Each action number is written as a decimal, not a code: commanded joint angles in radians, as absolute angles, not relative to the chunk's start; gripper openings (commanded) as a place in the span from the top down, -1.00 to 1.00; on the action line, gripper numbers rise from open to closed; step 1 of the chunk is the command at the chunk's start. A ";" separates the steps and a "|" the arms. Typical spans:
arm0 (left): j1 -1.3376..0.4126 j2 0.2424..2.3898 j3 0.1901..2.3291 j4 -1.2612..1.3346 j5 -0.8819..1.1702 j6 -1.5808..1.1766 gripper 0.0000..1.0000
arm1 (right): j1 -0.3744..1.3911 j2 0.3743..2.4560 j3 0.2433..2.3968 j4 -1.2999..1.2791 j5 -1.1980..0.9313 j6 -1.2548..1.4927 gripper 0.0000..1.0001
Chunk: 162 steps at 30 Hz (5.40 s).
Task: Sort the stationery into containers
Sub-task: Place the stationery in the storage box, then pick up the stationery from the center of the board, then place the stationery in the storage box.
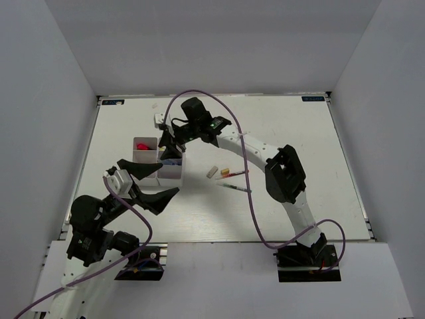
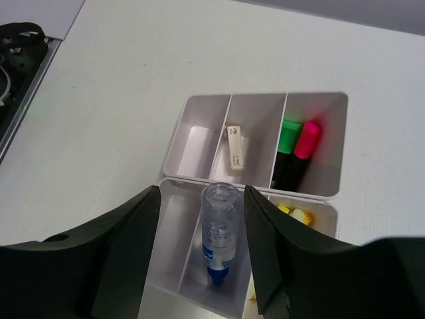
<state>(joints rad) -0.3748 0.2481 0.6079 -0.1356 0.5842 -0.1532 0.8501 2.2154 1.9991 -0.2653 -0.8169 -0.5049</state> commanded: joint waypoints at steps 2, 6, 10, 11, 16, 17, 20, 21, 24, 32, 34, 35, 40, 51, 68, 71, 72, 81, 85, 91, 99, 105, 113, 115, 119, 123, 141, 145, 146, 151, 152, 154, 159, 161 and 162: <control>-0.368 0.281 0.600 -0.146 0.569 -0.143 -0.99 | 0.832 2.113 1.977 -0.258 -0.807 -0.502 -0.19; -0.368 0.336 0.600 -0.146 0.534 -0.179 -0.99 | 0.804 2.011 1.896 -0.265 -0.692 -0.454 0.00; -0.368 0.477 0.624 -0.137 0.500 -0.215 -0.85 | 0.738 1.852 1.703 -0.258 -0.511 -0.356 1.00; -0.368 0.520 0.647 -0.137 0.509 -0.230 -0.77 | 0.729 1.830 1.666 -0.259 -0.456 -0.326 1.00; -0.396 0.864 0.758 -0.176 0.509 -0.249 -0.14 | 0.580 1.658 1.333 -0.317 -0.342 -0.247 1.00; -0.396 0.911 0.796 -0.176 0.520 -0.265 -0.03 | 0.543 1.632 1.294 -0.330 -0.345 -0.241 1.00; -0.449 1.067 0.885 -0.210 0.453 -0.276 0.05 | 0.454 1.539 1.198 -0.362 -0.385 -0.230 0.62; -0.486 1.106 0.912 -0.228 0.424 -0.276 0.02 | 0.440 1.517 1.180 -0.364 -0.405 -0.227 0.36; -0.549 1.273 1.021 -0.317 0.291 -0.276 -0.43 | 0.373 1.407 1.109 -0.376 -0.455 -0.213 -0.37; -0.727 1.679 1.294 -0.537 -0.091 -0.285 -0.64 | 0.259 1.143 1.000 -0.365 -0.571 -0.169 0.49; -0.739 1.735 1.342 -0.577 -0.124 -0.285 -0.64 | 0.245 1.120 0.993 -0.359 -0.578 -0.176 0.96; -0.739 1.776 1.356 -0.586 -0.136 -0.285 -0.61 | 0.229 1.091 0.980 -0.356 -0.586 -0.176 1.00; -0.739 1.856 1.419 -0.615 -0.190 -0.285 -0.54 | 0.189 1.060 0.968 -0.351 -0.649 -0.178 1.00; -0.739 2.000 1.502 -0.626 -0.190 -0.276 -0.31 | 0.112 1.042 0.939 -0.360 -0.778 -0.198 0.96; -0.739 2.065 1.528 -0.655 -0.160 -0.258 0.42 | 0.026 1.039 0.928 -0.397 -0.925 -0.224 0.81; -0.739 1.953 1.453 -0.588 -0.146 -0.268 0.53 | 0.017 1.039 0.925 -0.414 -0.953 -0.248 0.23; -0.739 1.913 1.406 -0.545 -0.132 -0.281 0.57 | 0.017 1.040 0.927 -0.429 -0.960 -0.265 -0.04; -0.739 1.280 1.022 -0.264 -0.207 -0.357 0.81 | 0.012 1.016 0.922 -0.475 -1.040 -0.353 -0.81; -0.718 1.090 0.921 -0.273 -0.414 -0.435 0.93 | 0.015 1.014 0.922 -0.482 -1.066 -0.364 -0.81; -0.718 0.948 0.752 -0.362 -0.820 -0.717 1.00 | 0.012 1.015 0.923 -0.495 -1.101 -0.367 -0.06; -0.690 0.949 0.771 -0.553 -1.052 -0.994 1.00 | -0.021 1.000 0.930 -0.526 -1.112 -0.383 0.53; -0.649 1.028 0.770 -0.713 -1.135 -1.271 1.00 | -0.031 1.000 0.925 -0.520 -1.123 -0.377 0.53; -0.589 1.111 0.761 -0.667 -1.172 -1.322 1.00 | -0.044 0.996 0.927 -0.526 -1.138 -0.377 0.50; -0.578 1.137 0.761 -0.655 -1.172 -1.322 1.00 | -0.046 0.999 0.927 -0.528 -1.143 -0.377 0.39; -0.557 1.178 0.761 -0.644 -1.172 -1.342 0.98 | -0.049 0.996 0.925 -0.532 -1.147 -0.382 0.11; -0.546 1.215 0.752 -0.624 -1.172 -1.355 0.77 | -0.049 0.997 0.928 -0.537 -1.154 -0.388 0.02; -0.537 1.313 0.796 -0.598 -1.154 -1.365 -0.02 | -0.061 1.029 0.960 -0.640 -1.177 -0.489 -0.71; -0.537 1.322 0.807 -0.607 -1.163 -1.365 -0.16 | -0.063 1.039 0.960 -0.647 -1.175 -0.499 -0.71; -0.537 1.322 0.816 -0.617 -1.163 -1.365 -0.16 | -0.063 1.037 0.960 -0.649 -1.177 -0.500 -0.71; -0.549 1.284 0.856 -0.650 -1.126 -1.347 -0.27 | -0.057 1.040 0.965 -0.650 -1.160 -0.566 -0.55; -0.560 1.270 0.868 -0.650 -1.097 -1.304 -0.33 | -0.051 1.046 0.963 -0.653 -1.145 -0.587 -0.47; -0.560 1.235 0.891 -0.539 -0.940 -1.029 -0.54 | -0.040 1.064 0.966 -0.640 -1.105 -0.680 -0.11; -0.551 1.036 0.907 -0.348 -0.443 -0.520 -0.88 | 0.067 1.210 1.037 -0.658 -0.996 -0.918 0.04; -0.551 0.965 0.916 -0.333 -0.211 -0.404 -1.00 | 0.133 1.288 1.068 -0.664 -0.933 -0.984 -0.13; -0.551 0.965 0.926 -0.357 -0.166 -0.403 -1.00 | 0.149 1.305 1.075 -0.663 -0.902 -0.992 -0.17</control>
